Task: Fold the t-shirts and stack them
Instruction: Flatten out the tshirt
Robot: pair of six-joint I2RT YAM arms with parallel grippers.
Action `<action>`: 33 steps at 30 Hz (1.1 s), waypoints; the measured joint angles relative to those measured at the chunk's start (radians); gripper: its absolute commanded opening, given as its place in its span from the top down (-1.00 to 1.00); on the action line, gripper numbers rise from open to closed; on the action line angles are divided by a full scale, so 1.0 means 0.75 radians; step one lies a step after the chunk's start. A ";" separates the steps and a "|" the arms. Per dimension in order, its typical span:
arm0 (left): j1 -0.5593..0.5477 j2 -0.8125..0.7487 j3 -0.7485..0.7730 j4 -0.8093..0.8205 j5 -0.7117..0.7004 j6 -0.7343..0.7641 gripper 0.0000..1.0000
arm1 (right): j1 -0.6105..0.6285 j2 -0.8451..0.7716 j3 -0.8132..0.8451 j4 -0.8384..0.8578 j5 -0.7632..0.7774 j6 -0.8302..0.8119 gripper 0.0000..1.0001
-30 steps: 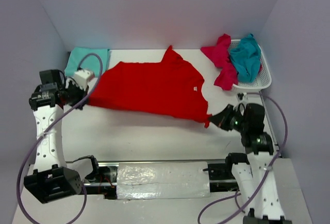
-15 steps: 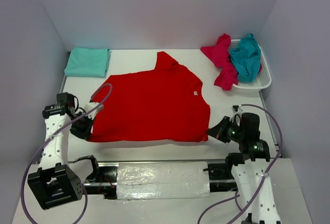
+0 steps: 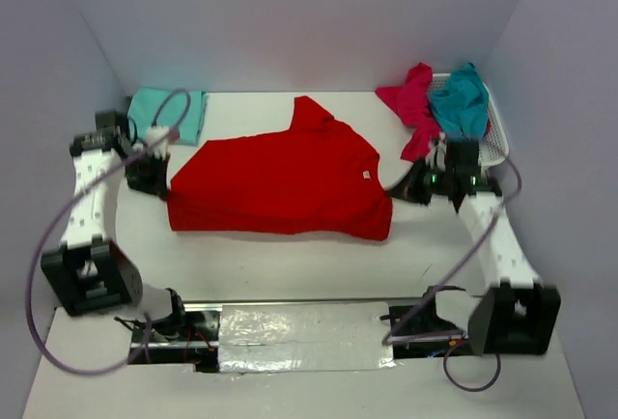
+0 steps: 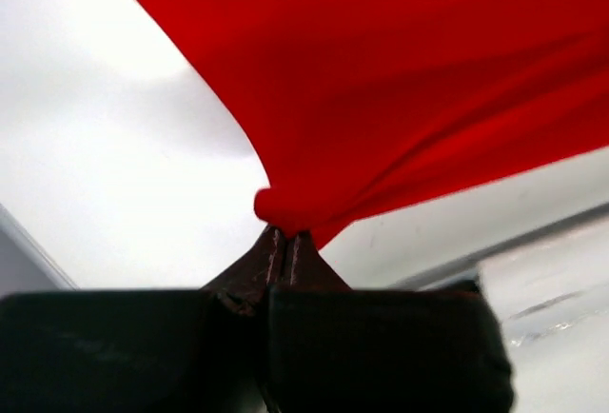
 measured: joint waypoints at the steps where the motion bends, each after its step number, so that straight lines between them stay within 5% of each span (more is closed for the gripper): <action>1: -0.016 0.103 0.148 -0.002 0.004 -0.027 1.00 | 0.002 0.152 0.160 -0.018 -0.002 0.001 1.00; 7: -0.159 1.064 1.601 0.157 -0.013 -0.258 1.00 | -0.014 1.280 1.612 -0.040 -0.040 0.097 1.00; 9: -0.184 1.167 1.712 0.410 -0.069 -0.315 1.00 | -0.050 1.601 2.051 0.039 -0.085 0.266 1.00; 10: -0.192 1.093 1.557 0.596 -0.082 -0.335 1.00 | -0.069 1.666 2.113 0.202 -0.089 0.376 1.00; 12: -0.202 0.959 1.388 0.716 -0.109 -0.354 1.00 | -0.136 1.644 2.079 0.283 -0.065 0.469 1.00; 17: -0.206 0.907 1.758 0.953 -0.065 -0.425 1.00 | -0.220 1.389 2.239 0.381 -0.039 0.504 1.00; 24: -0.178 0.571 1.482 1.215 0.015 -0.428 1.00 | -0.223 0.850 2.153 0.603 -0.051 0.435 1.00; 33: -0.168 0.329 0.641 1.113 0.070 -0.282 1.00 | -0.168 0.224 0.924 0.623 -0.035 0.181 1.00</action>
